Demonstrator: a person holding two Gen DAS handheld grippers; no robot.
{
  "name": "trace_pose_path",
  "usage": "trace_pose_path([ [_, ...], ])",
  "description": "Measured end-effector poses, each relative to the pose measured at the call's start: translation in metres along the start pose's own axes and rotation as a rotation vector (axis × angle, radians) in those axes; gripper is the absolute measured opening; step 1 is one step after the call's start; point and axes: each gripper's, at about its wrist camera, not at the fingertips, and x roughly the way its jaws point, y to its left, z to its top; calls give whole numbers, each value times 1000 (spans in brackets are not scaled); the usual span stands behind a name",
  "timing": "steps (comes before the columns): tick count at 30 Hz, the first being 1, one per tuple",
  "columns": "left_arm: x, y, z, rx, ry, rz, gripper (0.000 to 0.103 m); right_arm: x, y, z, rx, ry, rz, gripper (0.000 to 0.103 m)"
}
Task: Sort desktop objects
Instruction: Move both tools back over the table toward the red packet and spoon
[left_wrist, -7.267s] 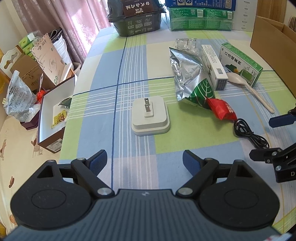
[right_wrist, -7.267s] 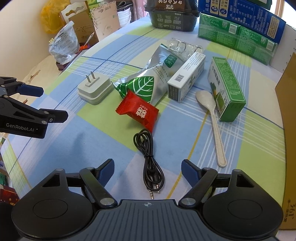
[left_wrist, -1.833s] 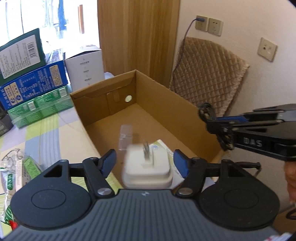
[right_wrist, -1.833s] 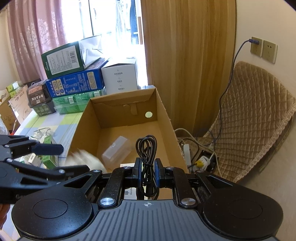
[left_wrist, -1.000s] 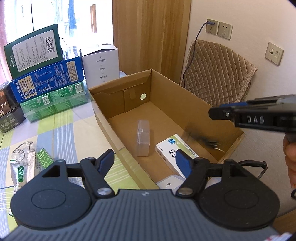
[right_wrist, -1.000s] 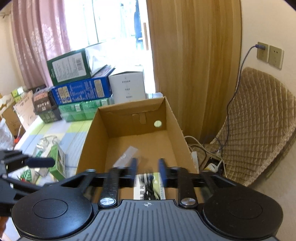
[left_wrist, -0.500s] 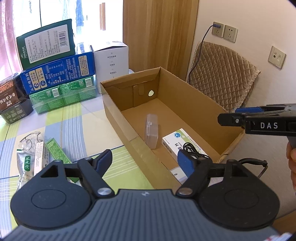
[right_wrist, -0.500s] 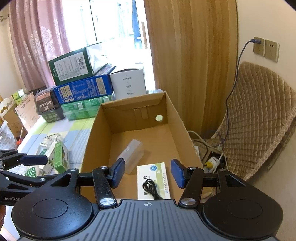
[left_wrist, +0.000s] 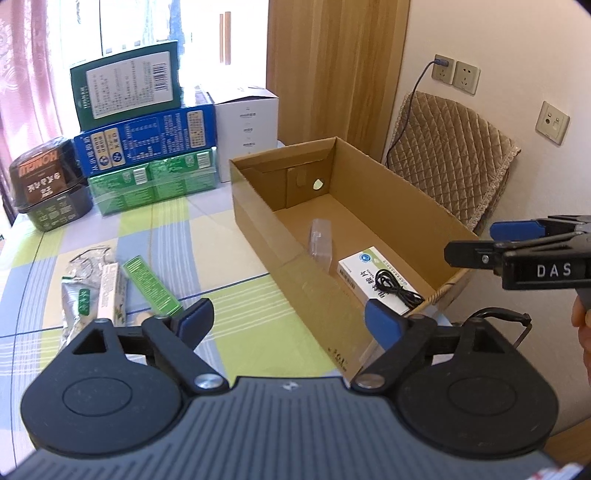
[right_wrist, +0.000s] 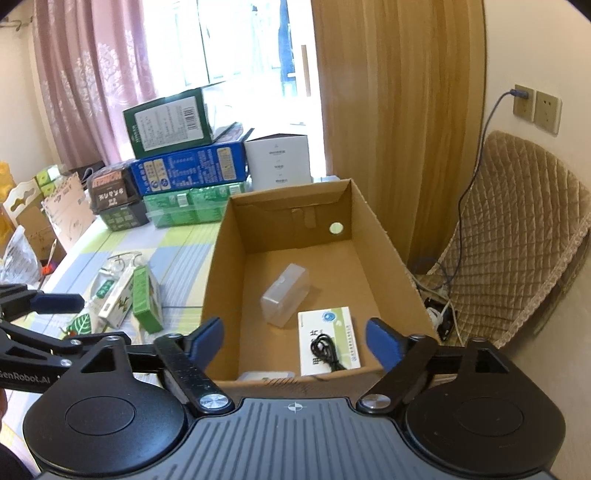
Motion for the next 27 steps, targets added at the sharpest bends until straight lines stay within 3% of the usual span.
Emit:
trace_pose_path([
  [5, -16, 15, -10, -7, 1, 23, 90, -7, 12, -2, -7, -10, 0, 96],
  [8, -26, 28, -17, -15, -5, 54, 96, -10, 21, -3, -16, -15, 5, 101],
  [12, -41, 51, -31, -46, -16, 93, 101, -14, 33, -4, -29, -18, 24, 101],
  [27, -105, 152, -93, -211, 12, 277, 101, -8, 94, -11, -84, 7, 109, 101],
])
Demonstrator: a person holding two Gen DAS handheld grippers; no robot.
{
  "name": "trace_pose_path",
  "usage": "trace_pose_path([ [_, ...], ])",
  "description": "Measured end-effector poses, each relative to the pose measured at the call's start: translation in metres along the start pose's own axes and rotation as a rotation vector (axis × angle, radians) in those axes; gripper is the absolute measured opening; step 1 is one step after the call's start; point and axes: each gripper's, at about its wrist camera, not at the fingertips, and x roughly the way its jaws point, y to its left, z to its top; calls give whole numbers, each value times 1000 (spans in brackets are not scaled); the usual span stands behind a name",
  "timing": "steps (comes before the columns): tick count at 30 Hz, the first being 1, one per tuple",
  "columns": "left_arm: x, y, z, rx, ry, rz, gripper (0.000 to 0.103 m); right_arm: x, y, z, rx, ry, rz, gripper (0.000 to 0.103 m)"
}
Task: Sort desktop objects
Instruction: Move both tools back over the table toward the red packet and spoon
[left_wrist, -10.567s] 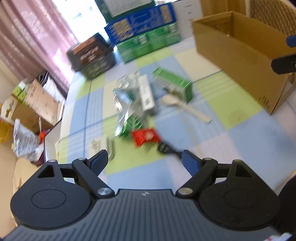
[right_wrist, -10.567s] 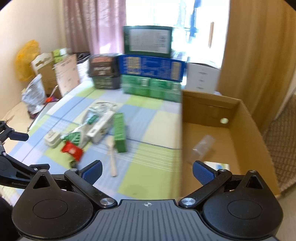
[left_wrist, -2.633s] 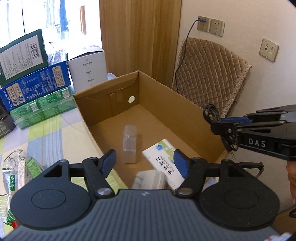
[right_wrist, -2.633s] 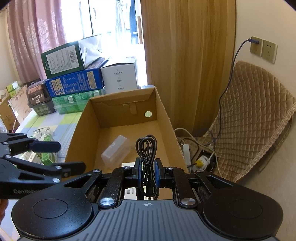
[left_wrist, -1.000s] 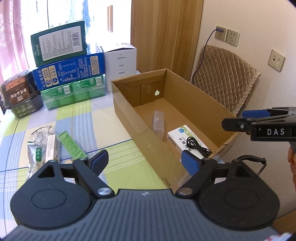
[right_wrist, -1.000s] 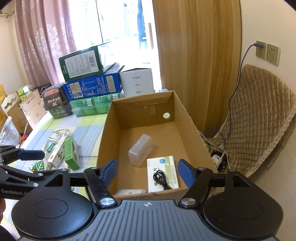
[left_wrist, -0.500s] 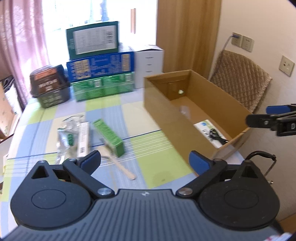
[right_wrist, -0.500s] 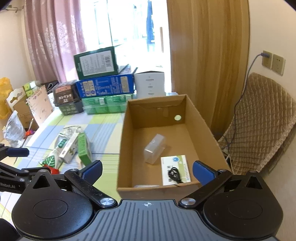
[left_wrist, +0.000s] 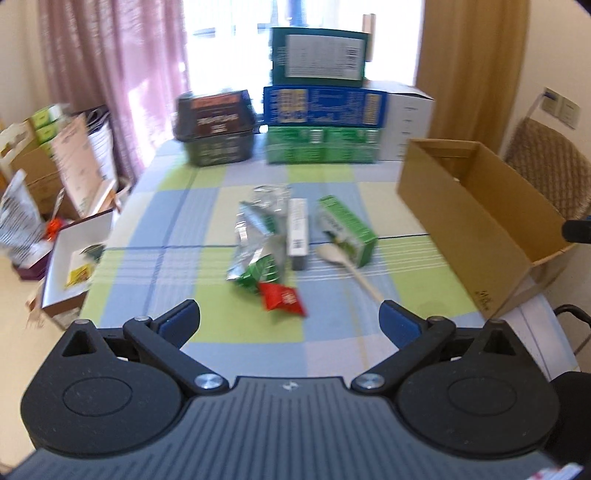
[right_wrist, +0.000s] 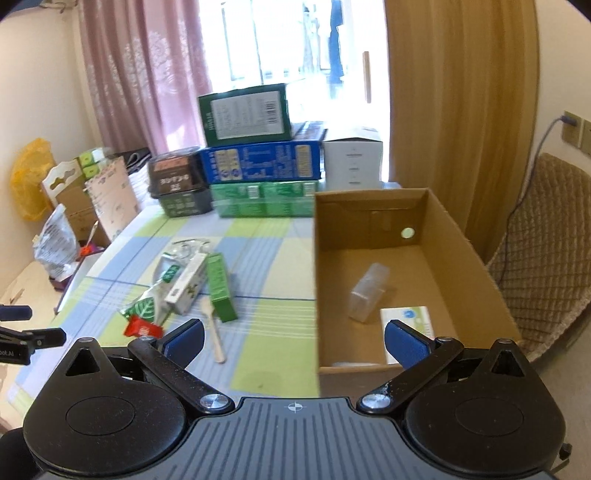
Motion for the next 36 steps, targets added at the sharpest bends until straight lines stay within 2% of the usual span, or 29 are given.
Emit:
trace_pose_path([
  [9, -10, 38, -16, -56, 6, 38, 101, 10, 37, -4, -42, 14, 46, 101],
  [21, 6, 47, -23, -80, 23, 19, 101, 42, 75, -17, -98, 68, 93, 101],
  [30, 37, 47, -16, -82, 44, 15, 101, 94, 92, -24, -148, 121, 113, 101],
  [32, 48, 44, -14, -67, 52, 13, 101, 108, 92, -26, -145, 138, 121, 99],
  [36, 74, 38, -13, -37, 65, -6, 101, 140, 88, -28, -133, 177, 137, 84],
])
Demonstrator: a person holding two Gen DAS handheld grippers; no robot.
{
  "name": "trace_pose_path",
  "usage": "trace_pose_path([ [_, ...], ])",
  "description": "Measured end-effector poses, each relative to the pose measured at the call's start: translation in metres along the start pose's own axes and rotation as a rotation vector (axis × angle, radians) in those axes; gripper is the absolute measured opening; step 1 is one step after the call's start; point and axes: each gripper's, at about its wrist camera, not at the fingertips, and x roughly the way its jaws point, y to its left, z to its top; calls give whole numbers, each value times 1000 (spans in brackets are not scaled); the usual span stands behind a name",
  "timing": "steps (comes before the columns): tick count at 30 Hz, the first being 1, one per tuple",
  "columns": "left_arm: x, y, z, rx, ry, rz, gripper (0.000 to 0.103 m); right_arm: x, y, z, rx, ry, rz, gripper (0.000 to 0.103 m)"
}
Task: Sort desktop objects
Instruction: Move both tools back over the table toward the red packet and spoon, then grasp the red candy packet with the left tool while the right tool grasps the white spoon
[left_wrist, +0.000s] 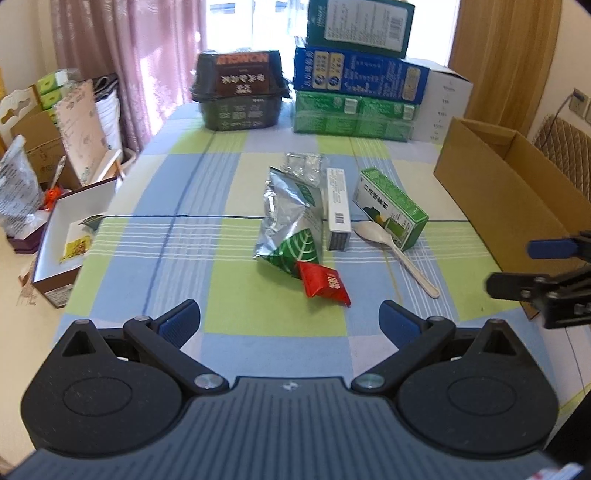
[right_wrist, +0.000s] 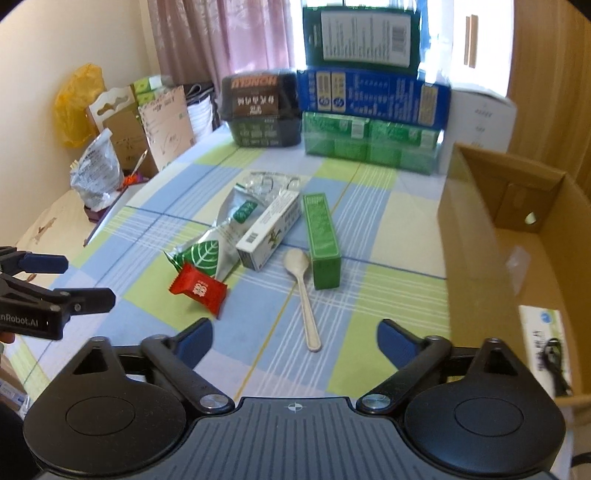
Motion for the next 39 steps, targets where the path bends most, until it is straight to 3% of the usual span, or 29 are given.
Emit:
trace_pose_path([
  [10, 62, -12, 0, 70, 2, -50, 78, 70, -26, 3, 24, 84, 19, 50],
  [20, 99, -10, 2, 66, 20, -95, 77, 108, -38, 7, -18, 106, 44, 38],
  [25, 115, -5, 3, 25, 74, -141, 60, 118, -38, 9, -32, 104, 58, 35],
  [31, 124, -3, 6, -12, 91, -162, 48, 130, -33, 10, -55, 112, 75, 31],
  [39, 128, -3, 7, -20, 102, -157, 45, 143, -26, 14, -85, 77, 87, 25],
])
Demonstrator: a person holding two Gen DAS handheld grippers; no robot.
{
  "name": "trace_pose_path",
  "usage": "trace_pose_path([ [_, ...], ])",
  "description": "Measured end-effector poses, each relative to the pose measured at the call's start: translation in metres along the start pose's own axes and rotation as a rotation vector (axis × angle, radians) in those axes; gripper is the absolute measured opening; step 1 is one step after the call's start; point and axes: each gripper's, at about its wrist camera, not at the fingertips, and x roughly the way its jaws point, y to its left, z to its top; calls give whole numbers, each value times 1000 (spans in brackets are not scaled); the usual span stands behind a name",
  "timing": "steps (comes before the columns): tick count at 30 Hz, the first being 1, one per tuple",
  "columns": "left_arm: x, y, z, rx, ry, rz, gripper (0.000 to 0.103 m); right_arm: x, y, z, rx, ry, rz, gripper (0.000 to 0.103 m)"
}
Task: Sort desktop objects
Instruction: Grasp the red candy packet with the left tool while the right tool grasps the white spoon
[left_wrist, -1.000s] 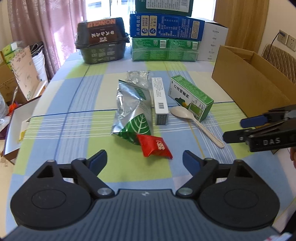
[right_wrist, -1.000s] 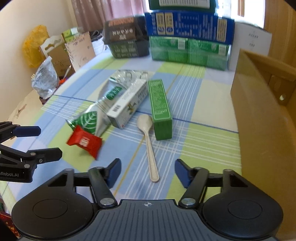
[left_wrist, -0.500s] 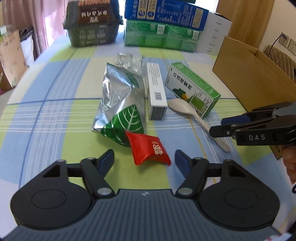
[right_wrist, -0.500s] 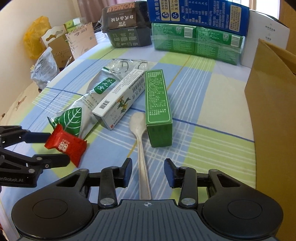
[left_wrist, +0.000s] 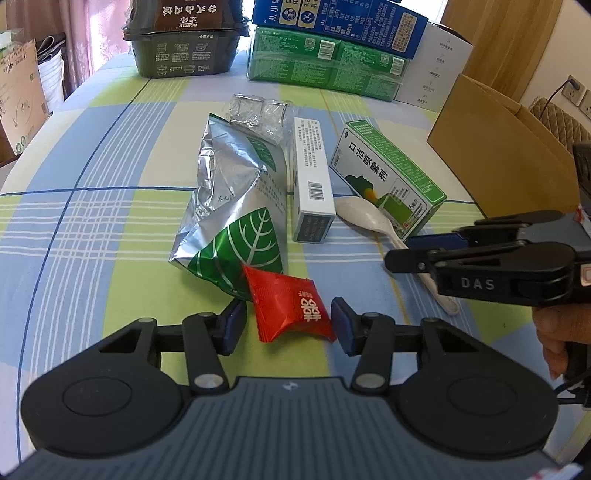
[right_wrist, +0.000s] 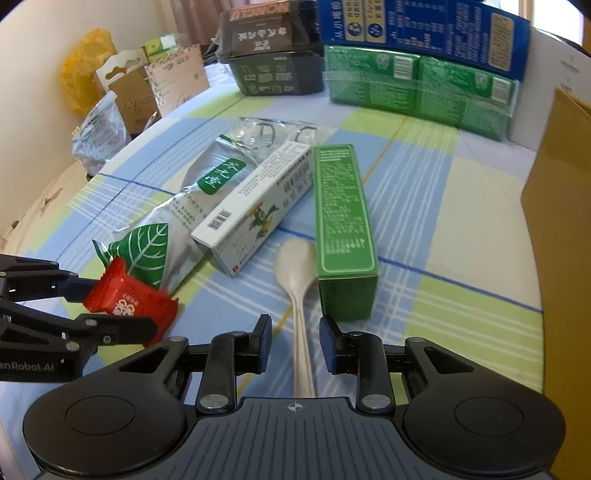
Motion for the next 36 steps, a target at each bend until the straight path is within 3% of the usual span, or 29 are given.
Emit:
trace_pose_path([
  [9, 2, 1, -1, -11, 1, 2, 45, 8, 6, 1, -49, -25, -28, 14],
  [13, 5, 2, -2, -18, 9, -3, 42, 7, 5, 0, -39, -22, -33, 4],
  [19, 4, 0, -3, -22, 15, -16, 32, -1, 13, -5, -36, 10, -34, 3],
  [26, -2, 0, -5, -22, 8, -23, 28, -19, 17, -10, 6, 16, -44, 3],
  [29, -7, 0, -9, -21, 9, -34, 19, -29, 14, -11, 40, 10, -42, 3],
  [36, -10, -4, -13, 3, 15, -29, 19, -40, 9, -12, 94, 15, -51, 3],
])
